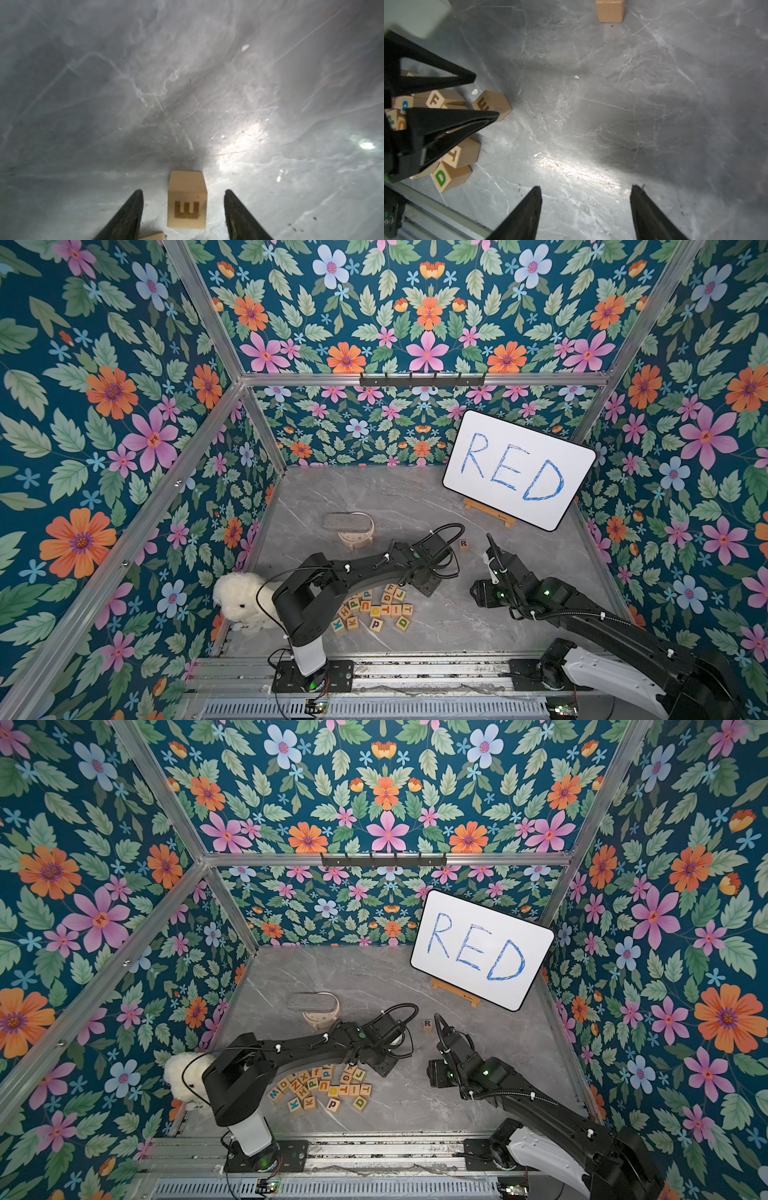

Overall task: Assemble the uppercase word "red" with letter blocks
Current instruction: Place the letter block at the center of the board, then pick up the letter block from the center of the board.

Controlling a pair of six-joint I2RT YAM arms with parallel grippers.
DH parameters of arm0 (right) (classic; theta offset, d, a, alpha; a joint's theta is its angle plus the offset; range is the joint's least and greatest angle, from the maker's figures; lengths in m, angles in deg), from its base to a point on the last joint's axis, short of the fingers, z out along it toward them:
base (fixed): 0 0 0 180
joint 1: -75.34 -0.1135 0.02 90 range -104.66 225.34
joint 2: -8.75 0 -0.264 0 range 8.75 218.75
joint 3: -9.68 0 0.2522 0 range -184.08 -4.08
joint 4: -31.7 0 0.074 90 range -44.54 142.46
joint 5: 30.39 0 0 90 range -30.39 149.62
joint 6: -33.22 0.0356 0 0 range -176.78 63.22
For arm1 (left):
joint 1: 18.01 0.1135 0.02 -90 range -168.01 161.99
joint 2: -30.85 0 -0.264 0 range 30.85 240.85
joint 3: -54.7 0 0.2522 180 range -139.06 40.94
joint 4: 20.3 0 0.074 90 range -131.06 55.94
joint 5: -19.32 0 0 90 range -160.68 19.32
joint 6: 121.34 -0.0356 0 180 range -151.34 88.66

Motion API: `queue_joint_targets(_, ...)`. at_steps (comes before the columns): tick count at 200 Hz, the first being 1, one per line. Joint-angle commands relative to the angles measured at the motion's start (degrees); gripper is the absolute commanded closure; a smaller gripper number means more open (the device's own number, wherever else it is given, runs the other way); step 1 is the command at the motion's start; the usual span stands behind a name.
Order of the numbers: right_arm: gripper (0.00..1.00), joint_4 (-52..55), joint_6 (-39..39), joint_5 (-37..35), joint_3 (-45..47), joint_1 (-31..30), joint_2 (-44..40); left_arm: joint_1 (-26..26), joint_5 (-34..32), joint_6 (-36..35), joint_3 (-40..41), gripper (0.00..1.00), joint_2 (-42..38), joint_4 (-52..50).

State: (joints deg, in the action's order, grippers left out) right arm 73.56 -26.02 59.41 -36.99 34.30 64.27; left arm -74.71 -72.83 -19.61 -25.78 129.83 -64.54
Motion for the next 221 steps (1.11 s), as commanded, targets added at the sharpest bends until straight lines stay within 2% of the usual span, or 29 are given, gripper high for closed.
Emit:
queue_joint_targets(1, 0.3, -3.4, -1.8, -0.1, 0.2, -1.5, 0.4, 0.6, -1.6, 1.3, -0.9, 0.33, -2.8, -2.1)
queue_joint_targets(21, 0.29, -4.5, -3.5, -1.2, -0.9, -4.1, 2.0, 2.4, -1.9, 2.9, 0.9, 0.32, -7.0, -2.7)
queue_joint_targets(41, 0.29, -7.3, -5.4, -0.7, -2.4, -6.1, 5.4, 6.5, -1.3, 5.4, 5.2, 0.32, -12.6, -2.2)
queue_joint_targets(66, 0.29, -10.3, -9.2, -0.6, -6.5, -9.0, 13.4, 14.4, 0.0, 9.5, 10.6, 0.33, -20.6, -2.2)
queue_joint_targets(86, 0.28, -11.4, -11.9, 0.5, -11.2, -10.1, 21.2, 17.9, -1.7, 12.7, 12.8, 0.34, -26.2, -3.2)
queue_joint_targets(106, 0.28, -12.7, -13.7, 1.9, -15.3, -10.6, 27.2, 19.6, -3.7, 17.8, 13.9, 0.34, -29.2, -5.0)
queue_joint_targets(131, 0.29, -13.3, -15.6, 1.6, -18.7, -10.6, 32.5, 20.1, -1.1, 24.6, 14.3, 0.33, -30.8, -7.1)
queue_joint_targets(152, 0.29, -13.9, -16.3, 2.2, -20.8, -10.6, 36.0, 20.5, -3.0, 29.0, 16.3, 0.33, -33.2, -7.9)
queue_joint_targets(180, 0.3, -11.8, -17.5, 2.3, -25.1, -10.7, 41.6, 22.3, -3.2, 32.7, 18.3, 0.34, -36.2, -9.5)
queue_joint_targets(221, 0.34, -10.3, -19.2, 1.5, -27.4, -11.3, 45.4, 23.3, -3.6, 37.2, 20.8, 0.34, -40.4, -11.0)
